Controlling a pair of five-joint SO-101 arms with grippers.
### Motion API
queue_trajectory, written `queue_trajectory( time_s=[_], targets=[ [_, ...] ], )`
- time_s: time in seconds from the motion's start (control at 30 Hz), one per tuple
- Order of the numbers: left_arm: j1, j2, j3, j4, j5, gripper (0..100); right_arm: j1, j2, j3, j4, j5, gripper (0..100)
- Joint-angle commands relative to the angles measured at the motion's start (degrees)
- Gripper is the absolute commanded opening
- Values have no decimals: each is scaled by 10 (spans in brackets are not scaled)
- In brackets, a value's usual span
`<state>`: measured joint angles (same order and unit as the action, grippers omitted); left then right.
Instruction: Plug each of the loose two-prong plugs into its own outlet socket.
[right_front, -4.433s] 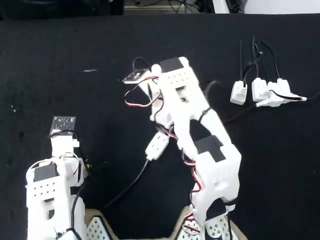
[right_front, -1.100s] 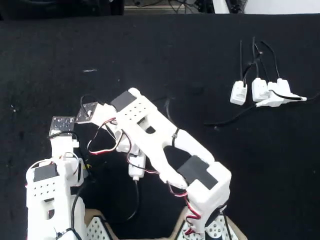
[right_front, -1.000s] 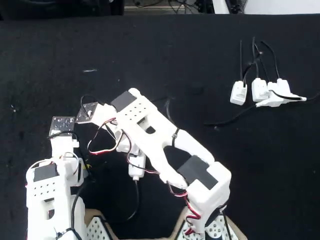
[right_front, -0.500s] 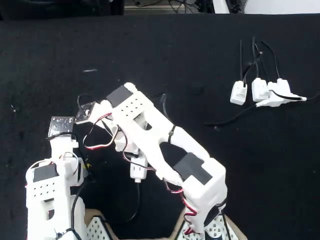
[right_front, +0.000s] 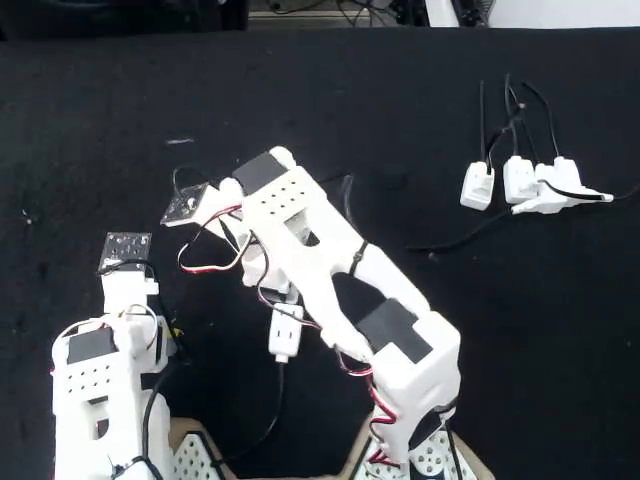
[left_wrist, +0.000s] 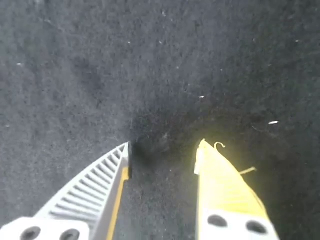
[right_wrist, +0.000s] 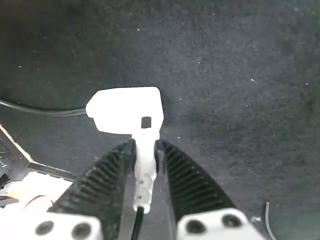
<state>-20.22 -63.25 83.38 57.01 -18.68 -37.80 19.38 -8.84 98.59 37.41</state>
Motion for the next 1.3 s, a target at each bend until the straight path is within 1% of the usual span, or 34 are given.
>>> queue_trajectory(
  time_s=[0.0, 0.1, 0.23, 0.37, 0.47, 0.57, 0.63, 0.77, 0.87, 1.0, 1.13, 1.27],
  targets=[
    [2, -4, -10, -1, -7, 224, 6, -11, -20, 3, 7, 10],
    [2, -4, -10, -1, -7, 224, -4, -14, 12, 0, 18, 10],
    [-1, -4, -11, 9, -8, 224, 3, -14, 41, -22, 19, 10],
    [-60, -4, -38, 28, 1, 223, 7, -38, 67, -46, 11, 10],
    [-112, -4, -52, 22, 62, 223, 6, -84, 91, -70, -13, 10],
    [-168, -4, -71, 7, 129, 223, 4, -119, 105, -73, -18, 10],
    [-191, -4, -80, 2, 178, 227, 4, -126, 114, -73, -18, 10],
    [-202, -4, -89, 2, 257, 227, 4, -126, 131, -88, -16, 10],
    [-202, -4, -89, 2, 286, 227, 5, -126, 138, -100, -16, 10],
    [-202, -4, -89, 1, 287, 227, 4, -125, 143, -104, -14, 10],
    [-203, -4, -89, 2, 286, 228, 9, -107, 148, -98, 10, 10],
    [-203, -4, -89, 3, 285, 228, 11, -84, 149, -100, 10, 10]
  ],
)
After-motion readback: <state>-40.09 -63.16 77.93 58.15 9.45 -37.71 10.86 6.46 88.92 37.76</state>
